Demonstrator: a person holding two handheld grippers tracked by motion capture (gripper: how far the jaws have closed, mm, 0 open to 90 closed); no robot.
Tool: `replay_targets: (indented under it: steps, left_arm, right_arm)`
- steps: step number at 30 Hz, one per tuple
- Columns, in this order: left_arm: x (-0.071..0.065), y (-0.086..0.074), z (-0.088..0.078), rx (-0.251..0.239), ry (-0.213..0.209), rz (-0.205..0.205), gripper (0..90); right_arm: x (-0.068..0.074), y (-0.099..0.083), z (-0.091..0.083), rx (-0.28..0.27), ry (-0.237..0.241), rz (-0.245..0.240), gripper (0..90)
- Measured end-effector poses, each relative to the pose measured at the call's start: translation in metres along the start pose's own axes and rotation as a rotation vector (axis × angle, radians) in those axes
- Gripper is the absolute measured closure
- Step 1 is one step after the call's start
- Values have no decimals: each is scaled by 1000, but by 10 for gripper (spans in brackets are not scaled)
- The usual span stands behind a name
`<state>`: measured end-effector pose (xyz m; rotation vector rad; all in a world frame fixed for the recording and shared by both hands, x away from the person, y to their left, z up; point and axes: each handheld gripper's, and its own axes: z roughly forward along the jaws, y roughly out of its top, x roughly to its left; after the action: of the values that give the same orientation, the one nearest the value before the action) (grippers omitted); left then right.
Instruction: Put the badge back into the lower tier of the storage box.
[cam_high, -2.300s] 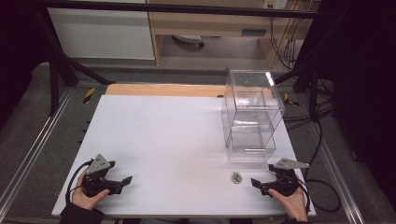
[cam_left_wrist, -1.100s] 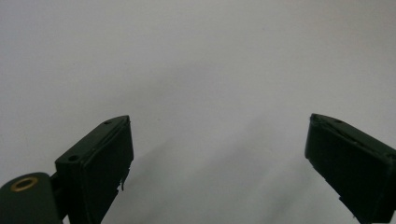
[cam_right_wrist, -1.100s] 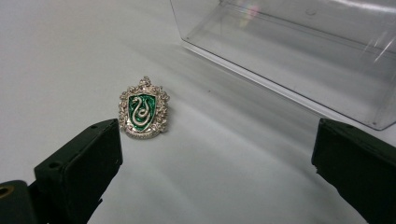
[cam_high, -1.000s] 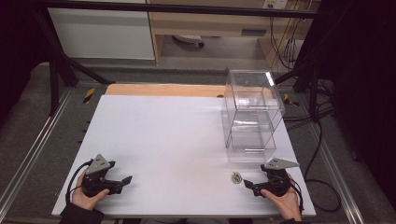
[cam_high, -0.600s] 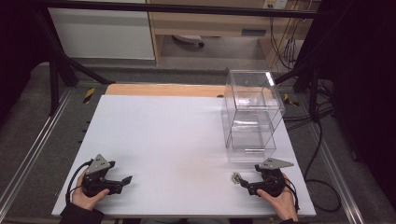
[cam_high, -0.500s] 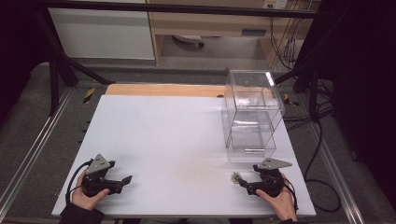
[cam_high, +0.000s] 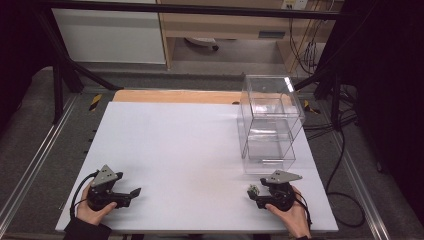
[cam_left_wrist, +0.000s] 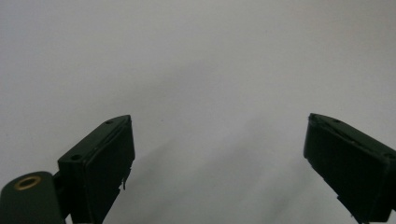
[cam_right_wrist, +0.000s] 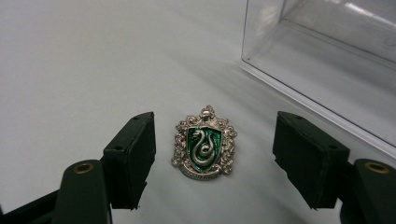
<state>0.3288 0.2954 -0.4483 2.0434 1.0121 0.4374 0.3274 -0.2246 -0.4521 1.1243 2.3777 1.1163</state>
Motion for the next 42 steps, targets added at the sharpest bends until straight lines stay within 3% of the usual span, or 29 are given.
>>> replay_targets:
  steps: [20,42]
  left_arm:
    - [0,0,0,1,0,1,86]
    - [0,0,0,2,0,-2,91]
  right_arm:
    - [9,2,10,10,-20,-42,487]
    - [9,1,9,17,-38,-47,568]
